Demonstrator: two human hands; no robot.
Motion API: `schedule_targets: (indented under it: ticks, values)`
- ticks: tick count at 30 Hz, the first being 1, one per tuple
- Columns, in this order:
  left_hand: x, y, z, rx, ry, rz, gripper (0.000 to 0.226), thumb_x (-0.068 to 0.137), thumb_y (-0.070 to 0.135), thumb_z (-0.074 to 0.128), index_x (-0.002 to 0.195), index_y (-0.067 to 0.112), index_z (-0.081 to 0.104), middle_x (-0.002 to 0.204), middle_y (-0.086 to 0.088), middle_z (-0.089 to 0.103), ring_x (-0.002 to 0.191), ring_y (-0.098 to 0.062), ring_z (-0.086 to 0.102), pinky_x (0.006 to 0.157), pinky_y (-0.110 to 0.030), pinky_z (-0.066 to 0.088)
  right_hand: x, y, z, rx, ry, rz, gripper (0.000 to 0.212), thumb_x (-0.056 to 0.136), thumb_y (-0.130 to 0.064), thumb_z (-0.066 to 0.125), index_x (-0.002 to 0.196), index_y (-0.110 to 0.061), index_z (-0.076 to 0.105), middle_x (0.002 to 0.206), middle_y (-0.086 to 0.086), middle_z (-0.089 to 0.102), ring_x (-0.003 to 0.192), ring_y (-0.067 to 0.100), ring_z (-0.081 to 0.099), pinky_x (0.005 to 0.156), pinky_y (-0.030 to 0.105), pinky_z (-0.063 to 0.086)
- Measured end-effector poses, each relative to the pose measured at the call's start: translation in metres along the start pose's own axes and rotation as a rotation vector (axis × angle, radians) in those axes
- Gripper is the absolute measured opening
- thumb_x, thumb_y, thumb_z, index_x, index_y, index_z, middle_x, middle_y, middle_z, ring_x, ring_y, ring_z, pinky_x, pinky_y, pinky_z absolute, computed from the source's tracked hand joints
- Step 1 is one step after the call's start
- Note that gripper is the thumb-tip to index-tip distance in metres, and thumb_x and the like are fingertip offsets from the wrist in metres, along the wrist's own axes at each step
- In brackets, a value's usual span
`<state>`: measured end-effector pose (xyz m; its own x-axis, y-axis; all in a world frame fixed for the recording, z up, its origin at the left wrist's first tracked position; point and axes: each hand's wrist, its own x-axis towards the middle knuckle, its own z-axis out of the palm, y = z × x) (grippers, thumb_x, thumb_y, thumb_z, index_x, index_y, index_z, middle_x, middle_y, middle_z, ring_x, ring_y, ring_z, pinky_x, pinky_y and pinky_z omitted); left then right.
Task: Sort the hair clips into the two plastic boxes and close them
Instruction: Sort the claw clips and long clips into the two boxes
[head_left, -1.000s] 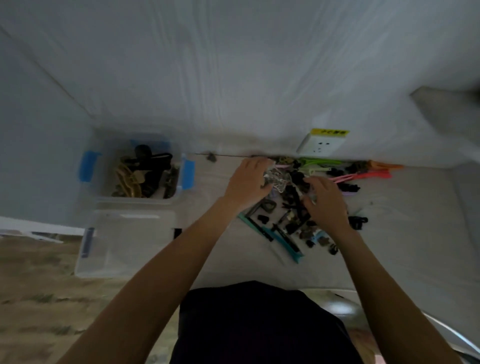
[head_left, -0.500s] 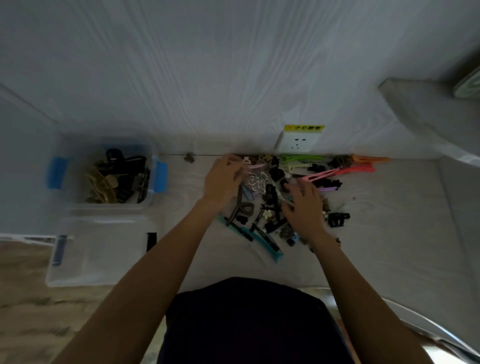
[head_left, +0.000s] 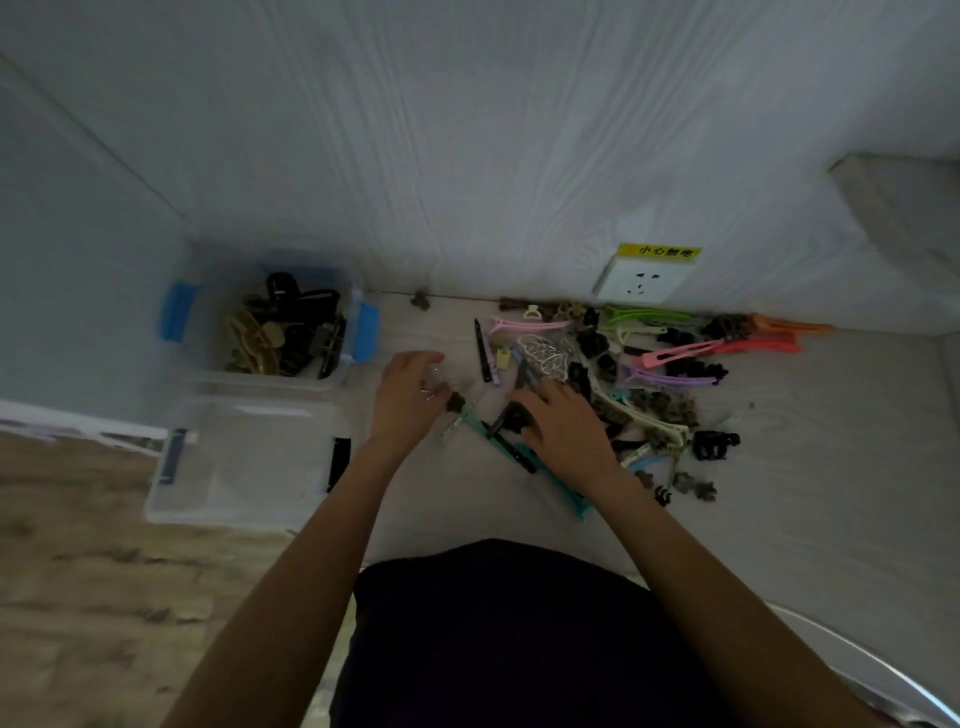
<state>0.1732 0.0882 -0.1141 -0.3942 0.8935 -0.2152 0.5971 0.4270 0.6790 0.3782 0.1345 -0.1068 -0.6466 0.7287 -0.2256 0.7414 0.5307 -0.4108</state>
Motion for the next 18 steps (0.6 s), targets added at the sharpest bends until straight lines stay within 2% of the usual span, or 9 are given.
schedule_targets:
  ticks: [2,4,6,9,12,15,16,18]
  values:
    - [-0.001,-0.001,0.000,0.050,-0.016,0.026,0.040,0.082,0.015,0.066,0.121,0.011,0.056,0.119,-0.014,0.056,0.106,-0.028,0.055,0.088,-0.024,0.037,-0.003,0.001,-0.005,0.097,0.019,0.032,0.035,0.085,-0.015,0.061,0.120,-0.018,0.054,0.117,0.013,0.057,0.105,0.033,0.053,0.087,0.040,0.044]
    - [-0.001,0.001,-0.001,0.052,-0.034,-0.043,0.045,0.084,0.021,0.065,0.126,0.015,0.051,0.117,-0.009,0.059,0.107,-0.025,0.054,0.084,-0.025,0.037,-0.005,0.002,-0.011,0.217,0.081,0.073,0.032,0.085,-0.015,0.061,0.116,-0.017,0.056,0.113,0.011,0.057,0.098,0.028,0.055,0.081,0.034,0.045]
    - [-0.004,0.002,-0.002,0.004,-0.037,-0.114,0.049,0.083,0.026,0.066,0.128,0.018,0.047,0.113,-0.005,0.063,0.103,-0.021,0.058,0.082,-0.024,0.038,-0.008,0.002,-0.017,0.306,0.144,0.111,0.030,0.086,-0.014,0.060,0.116,-0.016,0.056,0.111,0.008,0.054,0.090,0.020,0.052,0.074,0.026,0.039]
    - [-0.008,0.002,-0.004,-0.066,0.011,-0.125,0.043,0.082,0.027,0.068,0.122,0.020,0.053,0.110,-0.002,0.066,0.097,-0.015,0.060,0.083,-0.023,0.043,-0.011,0.000,-0.024,0.355,0.193,0.175,0.029,0.090,-0.019,0.056,0.119,-0.018,0.052,0.112,0.006,0.051,0.088,0.014,0.048,0.076,0.025,0.039]
    - [-0.015,0.009,-0.011,-0.110,0.069,-0.030,0.033,0.082,0.024,0.068,0.114,0.018,0.058,0.108,-0.001,0.065,0.095,-0.011,0.060,0.084,-0.022,0.046,-0.011,-0.007,-0.029,0.396,0.251,0.196,0.029,0.090,-0.017,0.056,0.119,-0.017,0.051,0.115,0.006,0.051,0.094,0.017,0.053,0.080,0.024,0.045]
    - [-0.024,0.025,-0.034,-0.188,0.174,0.107,0.030,0.080,0.016,0.071,0.108,0.013,0.061,0.102,0.000,0.064,0.084,-0.003,0.058,0.078,-0.005,0.045,-0.010,-0.017,-0.035,0.440,0.289,0.209,0.030,0.091,-0.014,0.055,0.120,-0.016,0.051,0.118,0.008,0.048,0.093,0.012,0.049,0.074,0.004,0.039]
    - [-0.028,0.031,-0.045,-0.215,0.231,0.146,0.028,0.080,0.014,0.071,0.107,0.013,0.061,0.100,0.001,0.063,0.080,0.000,0.058,0.074,-0.001,0.044,-0.009,-0.020,-0.037,0.459,0.303,0.211,0.031,0.092,-0.014,0.054,0.122,-0.016,0.049,0.119,0.009,0.046,0.093,0.011,0.048,0.073,0.002,0.038]
    - [-0.031,0.035,-0.077,-0.271,0.359,0.193,0.026,0.079,0.012,0.071,0.103,0.013,0.062,0.097,0.003,0.062,0.078,0.001,0.059,0.071,-0.002,0.044,-0.004,-0.031,-0.039,0.515,0.330,0.187,0.037,0.092,-0.013,0.052,0.128,-0.018,0.042,0.124,0.010,0.043,0.100,0.013,0.047,0.083,0.011,0.041]
